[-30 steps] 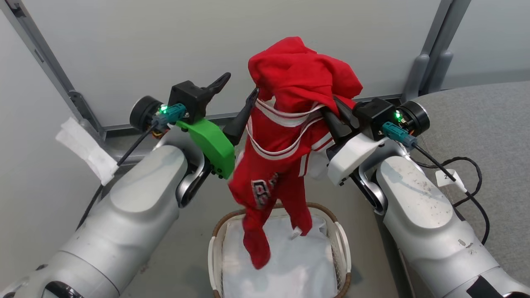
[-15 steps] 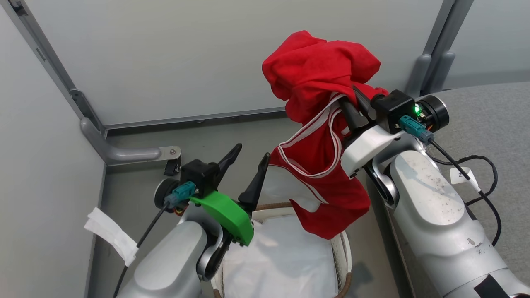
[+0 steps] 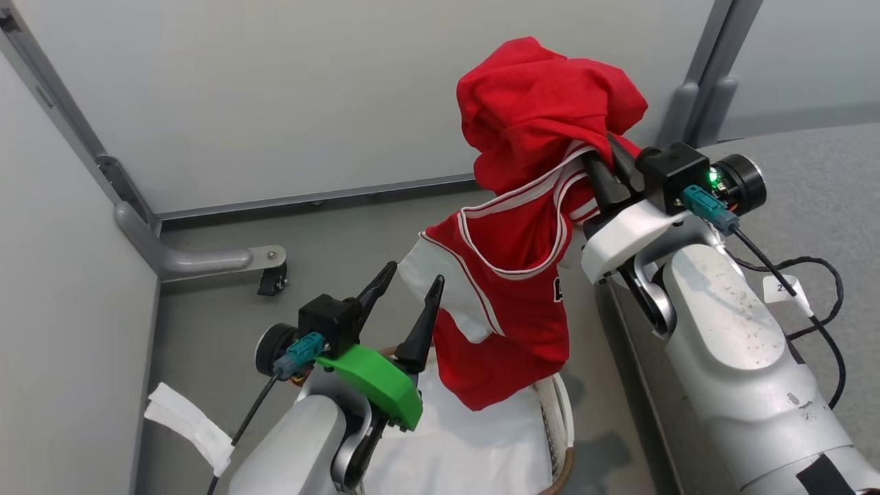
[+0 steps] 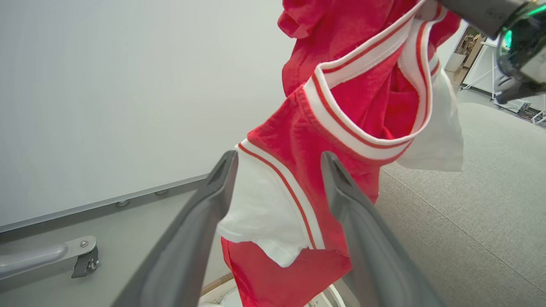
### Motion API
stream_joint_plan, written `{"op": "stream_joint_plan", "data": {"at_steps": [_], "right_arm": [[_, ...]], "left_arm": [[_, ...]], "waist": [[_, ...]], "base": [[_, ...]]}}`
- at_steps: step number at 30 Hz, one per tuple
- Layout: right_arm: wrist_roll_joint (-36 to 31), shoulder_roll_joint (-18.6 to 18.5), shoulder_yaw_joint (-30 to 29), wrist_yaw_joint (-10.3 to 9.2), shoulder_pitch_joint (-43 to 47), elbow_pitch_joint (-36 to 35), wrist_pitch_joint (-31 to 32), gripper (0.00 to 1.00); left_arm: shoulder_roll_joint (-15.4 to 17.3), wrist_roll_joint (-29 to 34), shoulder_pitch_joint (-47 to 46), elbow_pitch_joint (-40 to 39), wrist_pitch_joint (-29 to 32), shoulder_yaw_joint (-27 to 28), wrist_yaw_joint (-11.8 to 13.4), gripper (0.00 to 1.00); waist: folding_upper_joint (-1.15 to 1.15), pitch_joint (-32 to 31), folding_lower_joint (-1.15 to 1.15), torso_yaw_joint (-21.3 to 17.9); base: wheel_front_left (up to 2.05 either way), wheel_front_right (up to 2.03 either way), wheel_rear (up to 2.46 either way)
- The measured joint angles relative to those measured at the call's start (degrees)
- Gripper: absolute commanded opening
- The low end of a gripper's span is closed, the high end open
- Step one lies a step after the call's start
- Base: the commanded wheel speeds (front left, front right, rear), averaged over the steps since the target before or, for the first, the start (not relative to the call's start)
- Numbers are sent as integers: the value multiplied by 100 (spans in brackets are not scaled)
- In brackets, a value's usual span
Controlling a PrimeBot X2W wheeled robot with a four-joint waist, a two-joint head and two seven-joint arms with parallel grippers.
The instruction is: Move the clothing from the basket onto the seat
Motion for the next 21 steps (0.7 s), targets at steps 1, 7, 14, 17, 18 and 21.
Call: {"op": "stream_joint_plan", "data": {"at_steps": [1, 7, 14, 17, 18, 21], "right_arm": [[-22, -14, -34, 0, -2, -4, 0, 0], [-68, -94, -144, 0, -72, -48, 1, 0], [-125, -263, -315, 0, -116, -92, 1, 0], [-135, -321, -382, 0, -118, -130, 1, 0], [-154, -336, -407, 0, -117, -138, 1, 0], [-183, -372, -492, 0, -118, -186, 1, 0]], "left_arm": [[-27, 36, 12, -33, 0, 42, -1, 100], [-91, 282, 42, -73, 0, 168, -20, 100], [-142, 415, 41, -86, 0, 136, -24, 100], [-163, 434, 39, -101, 0, 47, -29, 100], [-167, 437, 36, -102, 0, 11, -29, 100], [-168, 449, 16, -97, 0, -85, -30, 100]], "waist": [[0, 9, 0, -41], [0, 84, 0, -372], [0, 217, 0, -934], [0, 285, 0, -1191], [0, 311, 0, -1281], [0, 388, 0, -1523]], "base": [[0, 0, 0], [0, 0, 0], [0, 0, 0], [0, 0, 0], [0, 0, 0], [0, 0, 0]]}}
